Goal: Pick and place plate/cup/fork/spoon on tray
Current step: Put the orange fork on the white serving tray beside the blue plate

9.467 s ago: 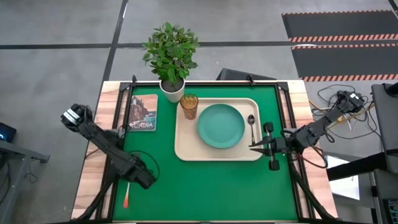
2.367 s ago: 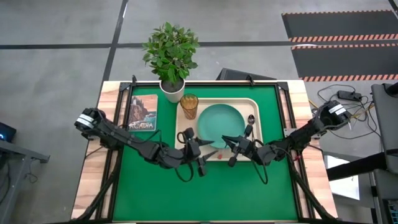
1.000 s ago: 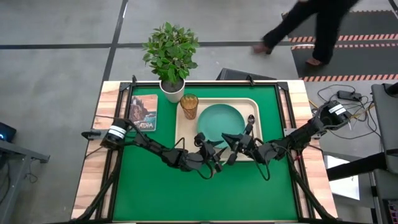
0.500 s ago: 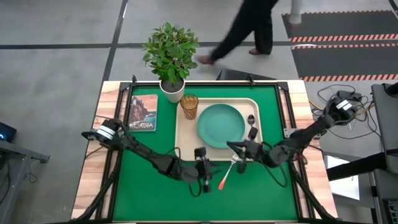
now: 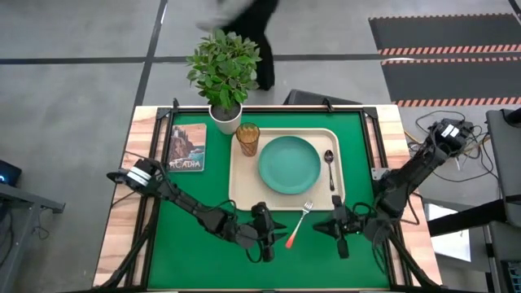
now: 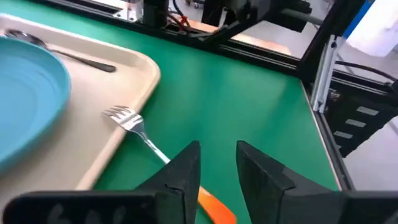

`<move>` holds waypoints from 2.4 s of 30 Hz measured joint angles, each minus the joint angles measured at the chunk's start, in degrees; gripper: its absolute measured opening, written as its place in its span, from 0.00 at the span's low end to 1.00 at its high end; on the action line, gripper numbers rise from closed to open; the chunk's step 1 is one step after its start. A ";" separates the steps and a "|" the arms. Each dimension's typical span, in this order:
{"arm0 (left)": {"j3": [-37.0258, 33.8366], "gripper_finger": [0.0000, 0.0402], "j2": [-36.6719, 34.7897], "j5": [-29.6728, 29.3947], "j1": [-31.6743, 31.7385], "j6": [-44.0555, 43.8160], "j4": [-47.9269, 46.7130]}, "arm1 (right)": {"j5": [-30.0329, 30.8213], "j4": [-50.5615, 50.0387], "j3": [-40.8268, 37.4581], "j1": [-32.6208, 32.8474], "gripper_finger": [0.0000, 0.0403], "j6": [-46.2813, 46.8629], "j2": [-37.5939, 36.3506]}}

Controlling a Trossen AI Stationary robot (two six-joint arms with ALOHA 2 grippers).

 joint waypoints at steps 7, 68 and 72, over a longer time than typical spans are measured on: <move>1.33 0.36 4.23 -0.09 -0.03 -3.07 3.37 | 0.11 -0.50 0.22 2.15 0.02 9.24 6.79; 17.52 0.04 19.27 -6.09 2.41 -13.12 -20.01 | 1.78 -21.31 7.43 2.35 0.02 9.46 8.03; 17.40 0.02 18.42 -6.59 2.44 -12.90 -20.09 | 1.88 -21.35 7.43 2.35 0.02 9.30 8.03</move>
